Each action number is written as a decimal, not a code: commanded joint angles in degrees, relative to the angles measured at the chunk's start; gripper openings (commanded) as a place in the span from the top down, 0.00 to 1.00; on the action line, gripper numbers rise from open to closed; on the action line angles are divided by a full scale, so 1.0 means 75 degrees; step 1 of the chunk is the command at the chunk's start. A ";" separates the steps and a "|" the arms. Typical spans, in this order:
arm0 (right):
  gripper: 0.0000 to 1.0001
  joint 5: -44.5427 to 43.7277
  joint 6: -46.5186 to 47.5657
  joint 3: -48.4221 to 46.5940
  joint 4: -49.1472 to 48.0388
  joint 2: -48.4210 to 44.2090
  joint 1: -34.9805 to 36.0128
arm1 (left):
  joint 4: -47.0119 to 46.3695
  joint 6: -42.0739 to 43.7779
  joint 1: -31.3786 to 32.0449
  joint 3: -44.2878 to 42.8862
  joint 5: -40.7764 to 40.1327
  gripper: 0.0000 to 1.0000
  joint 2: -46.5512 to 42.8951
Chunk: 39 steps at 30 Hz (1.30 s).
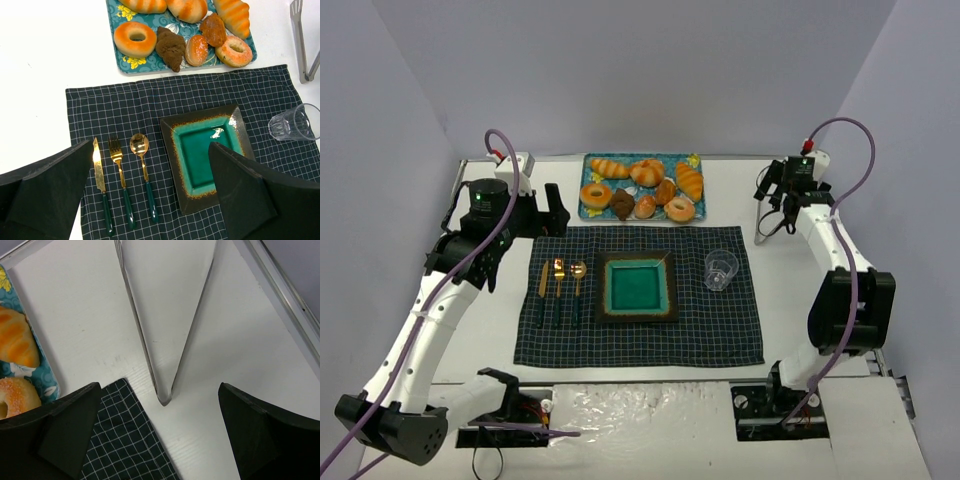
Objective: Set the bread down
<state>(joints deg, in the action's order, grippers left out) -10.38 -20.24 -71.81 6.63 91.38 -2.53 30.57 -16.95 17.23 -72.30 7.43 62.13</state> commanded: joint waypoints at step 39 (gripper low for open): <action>0.00 0.0298 -0.0009 -0.1503 -0.0770 0.3217 -0.0448 | -0.0474 0.0151 0.0046 -0.0005 -0.0155 0.03 -0.0221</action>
<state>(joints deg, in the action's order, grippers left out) -8.05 -20.56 -81.23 3.51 115.46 -5.32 30.57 -16.64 17.26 -71.40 6.52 61.39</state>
